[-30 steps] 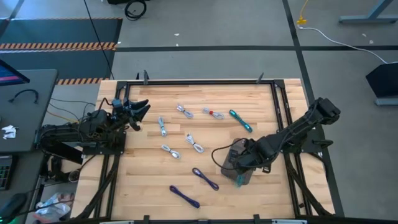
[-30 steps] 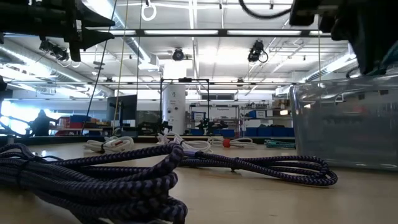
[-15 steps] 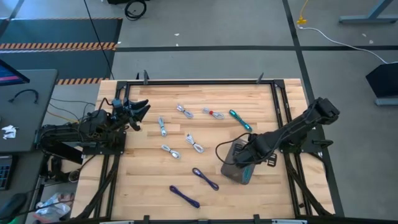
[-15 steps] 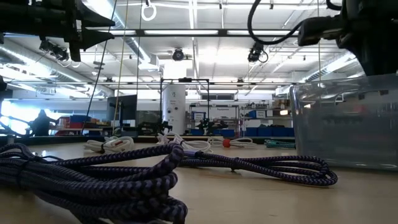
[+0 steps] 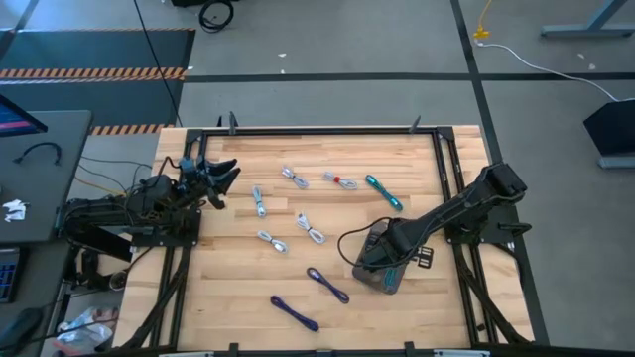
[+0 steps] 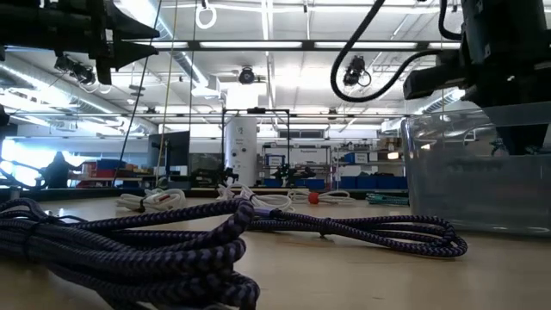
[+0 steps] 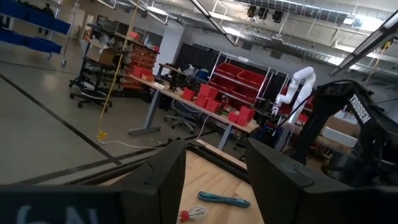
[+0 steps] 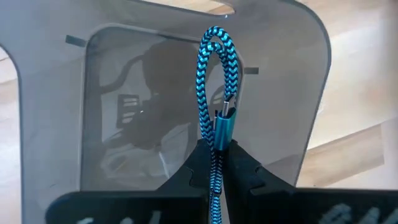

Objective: Pick and place USB-C Cables
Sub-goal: Put the top blue charger cable into the gray bin

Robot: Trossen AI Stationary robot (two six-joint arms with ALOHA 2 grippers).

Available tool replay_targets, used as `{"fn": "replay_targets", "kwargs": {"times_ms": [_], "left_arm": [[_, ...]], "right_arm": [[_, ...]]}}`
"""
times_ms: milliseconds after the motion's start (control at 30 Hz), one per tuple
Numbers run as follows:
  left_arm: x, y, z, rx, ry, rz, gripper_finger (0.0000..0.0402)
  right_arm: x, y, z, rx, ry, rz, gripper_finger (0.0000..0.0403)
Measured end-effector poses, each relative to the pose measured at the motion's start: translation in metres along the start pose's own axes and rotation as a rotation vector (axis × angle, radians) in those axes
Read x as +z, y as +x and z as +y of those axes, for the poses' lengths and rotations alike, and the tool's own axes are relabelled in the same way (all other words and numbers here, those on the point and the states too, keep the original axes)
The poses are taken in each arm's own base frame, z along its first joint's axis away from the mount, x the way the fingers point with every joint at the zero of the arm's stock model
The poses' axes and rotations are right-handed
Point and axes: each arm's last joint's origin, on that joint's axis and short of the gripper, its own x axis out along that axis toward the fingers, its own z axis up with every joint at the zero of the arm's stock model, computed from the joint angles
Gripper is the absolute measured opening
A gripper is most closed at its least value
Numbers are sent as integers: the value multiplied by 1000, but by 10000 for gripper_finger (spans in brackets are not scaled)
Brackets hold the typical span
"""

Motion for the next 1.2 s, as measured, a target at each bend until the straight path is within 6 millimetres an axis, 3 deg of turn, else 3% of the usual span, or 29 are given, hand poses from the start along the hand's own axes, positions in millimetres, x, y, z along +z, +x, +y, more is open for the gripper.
{"fn": "replay_targets", "kwargs": {"times_ms": [600,867,1100,1200], "left_arm": [[0,0,0,-3,-4,-2,172],[0,0,0,-3,-6,-3,172],[0,0,0,-3,-7,-3,172],[0,0,0,-3,-7,-3,172]], "right_arm": [[-8,9,6,-18,-11,51,21],[-9,8,4,-24,-19,47,98],[-9,8,3,-20,-22,42,98],[-10,-3,8,61,-28,14,92]]}}
